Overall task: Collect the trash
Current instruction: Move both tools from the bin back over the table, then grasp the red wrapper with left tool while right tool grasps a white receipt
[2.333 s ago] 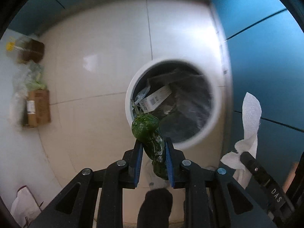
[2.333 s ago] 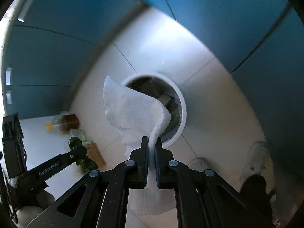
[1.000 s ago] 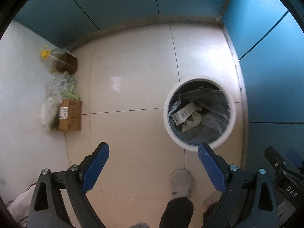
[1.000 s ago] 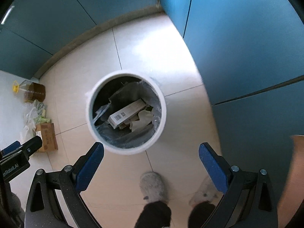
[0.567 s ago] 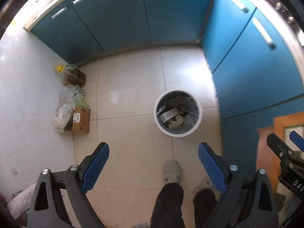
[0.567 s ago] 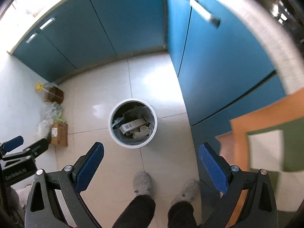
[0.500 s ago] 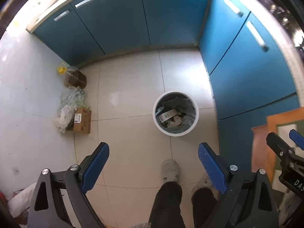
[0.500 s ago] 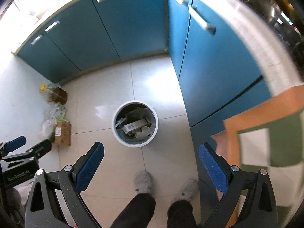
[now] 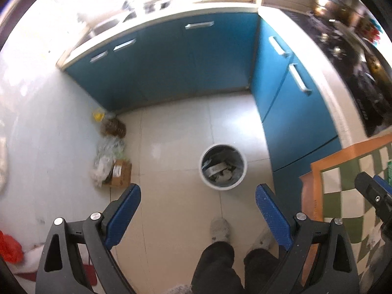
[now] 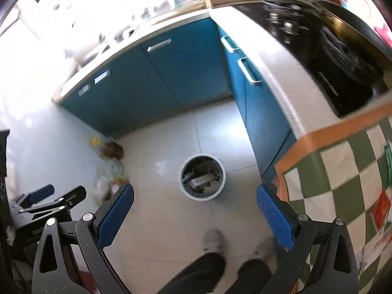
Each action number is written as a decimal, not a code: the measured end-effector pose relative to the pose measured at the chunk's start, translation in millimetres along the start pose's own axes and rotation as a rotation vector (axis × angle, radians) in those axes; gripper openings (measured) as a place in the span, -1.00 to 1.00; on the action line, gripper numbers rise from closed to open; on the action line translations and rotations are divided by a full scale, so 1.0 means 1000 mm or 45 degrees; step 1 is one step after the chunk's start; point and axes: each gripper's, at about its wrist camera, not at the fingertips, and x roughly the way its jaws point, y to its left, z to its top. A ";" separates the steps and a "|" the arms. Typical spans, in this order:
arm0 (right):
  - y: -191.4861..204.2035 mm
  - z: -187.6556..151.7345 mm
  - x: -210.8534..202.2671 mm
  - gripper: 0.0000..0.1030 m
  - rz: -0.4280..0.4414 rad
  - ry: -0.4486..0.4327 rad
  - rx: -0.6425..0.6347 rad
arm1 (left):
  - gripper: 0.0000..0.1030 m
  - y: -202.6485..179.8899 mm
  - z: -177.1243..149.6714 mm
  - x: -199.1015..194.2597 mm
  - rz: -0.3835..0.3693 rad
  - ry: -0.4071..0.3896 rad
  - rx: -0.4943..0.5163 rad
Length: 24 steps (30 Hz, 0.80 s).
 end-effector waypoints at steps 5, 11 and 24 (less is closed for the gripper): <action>-0.105 -0.009 -0.051 0.97 -0.087 -0.087 0.313 | 0.86 -0.090 0.015 -0.020 -0.081 -0.047 0.208; -0.273 -0.070 -0.103 0.97 -0.334 -0.104 0.795 | 0.86 -0.255 -0.008 -0.018 -0.318 0.138 0.514; -0.446 -0.199 -0.145 0.97 -0.509 -0.043 1.271 | -0.07 -0.441 -0.135 0.017 -0.481 0.494 0.948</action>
